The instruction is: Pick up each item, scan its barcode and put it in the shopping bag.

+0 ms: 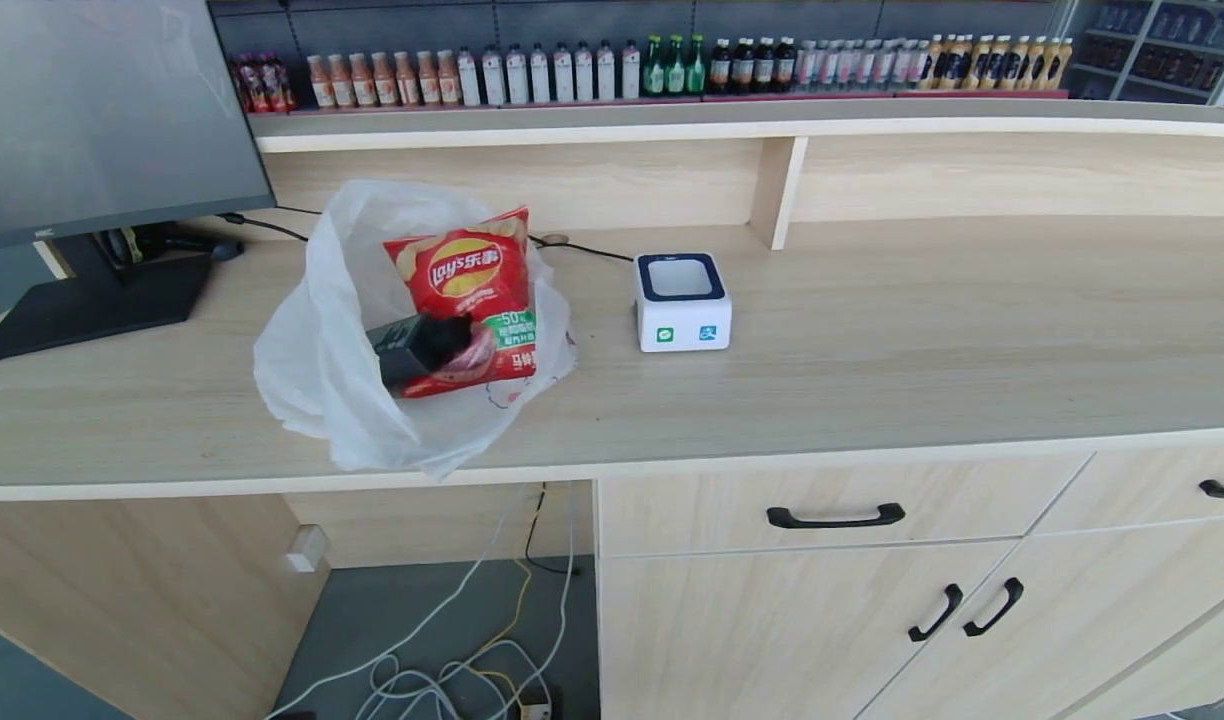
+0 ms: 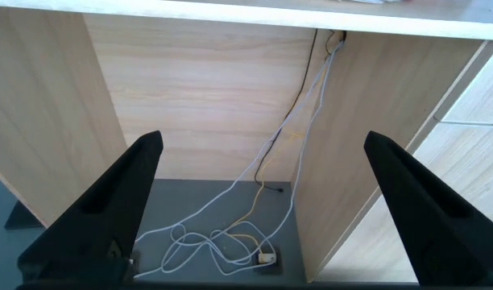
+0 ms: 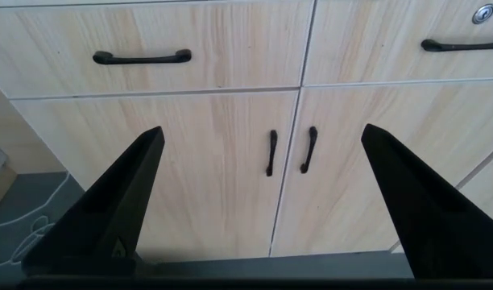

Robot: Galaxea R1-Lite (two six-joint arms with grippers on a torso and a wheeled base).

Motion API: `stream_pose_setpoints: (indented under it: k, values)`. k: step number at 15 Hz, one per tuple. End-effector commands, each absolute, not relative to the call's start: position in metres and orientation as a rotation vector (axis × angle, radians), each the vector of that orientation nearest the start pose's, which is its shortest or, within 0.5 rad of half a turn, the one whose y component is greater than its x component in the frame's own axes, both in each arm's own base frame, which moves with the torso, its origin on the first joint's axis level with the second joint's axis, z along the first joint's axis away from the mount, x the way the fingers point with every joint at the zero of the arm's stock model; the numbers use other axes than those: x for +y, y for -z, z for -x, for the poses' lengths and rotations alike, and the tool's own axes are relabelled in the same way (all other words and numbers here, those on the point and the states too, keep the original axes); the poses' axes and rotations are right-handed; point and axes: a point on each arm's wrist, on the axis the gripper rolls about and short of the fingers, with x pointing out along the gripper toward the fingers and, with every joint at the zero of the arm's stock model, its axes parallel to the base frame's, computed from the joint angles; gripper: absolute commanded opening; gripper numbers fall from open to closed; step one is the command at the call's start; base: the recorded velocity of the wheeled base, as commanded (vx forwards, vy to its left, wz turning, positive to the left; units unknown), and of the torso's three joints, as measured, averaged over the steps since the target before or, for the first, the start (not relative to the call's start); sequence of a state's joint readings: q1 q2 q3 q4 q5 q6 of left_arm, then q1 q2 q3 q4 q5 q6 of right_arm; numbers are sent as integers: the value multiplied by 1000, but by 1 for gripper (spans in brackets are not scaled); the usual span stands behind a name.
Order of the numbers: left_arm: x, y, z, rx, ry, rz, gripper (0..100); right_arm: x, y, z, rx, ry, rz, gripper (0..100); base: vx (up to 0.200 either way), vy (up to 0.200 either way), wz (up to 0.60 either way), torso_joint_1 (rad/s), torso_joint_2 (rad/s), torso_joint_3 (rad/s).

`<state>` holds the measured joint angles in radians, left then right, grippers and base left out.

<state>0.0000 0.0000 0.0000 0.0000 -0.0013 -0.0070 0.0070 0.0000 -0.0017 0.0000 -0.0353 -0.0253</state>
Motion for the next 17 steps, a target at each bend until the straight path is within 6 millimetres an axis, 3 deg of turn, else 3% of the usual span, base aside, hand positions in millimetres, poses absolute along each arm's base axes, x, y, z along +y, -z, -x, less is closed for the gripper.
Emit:
stream_pose_setpoints:
  k: [1, 4, 17]
  values:
    - [0, -76, 23, -2, 2, 9, 100, -1, -76, 23, -1, 28, 29, 100, 0, -200, 0, 2, 2, 7]
    - [0, -75, 23, 0, 2, 8, 100, -1, -76, 23, -1, 28, 26, 100, 0, -200, 0, 9, 1, 2]
    - [0, -75, 23, 0, 2, 8, 100, -1, -76, 23, -1, 28, 29, 100, 0, 0, 0, 0, 0, 0]
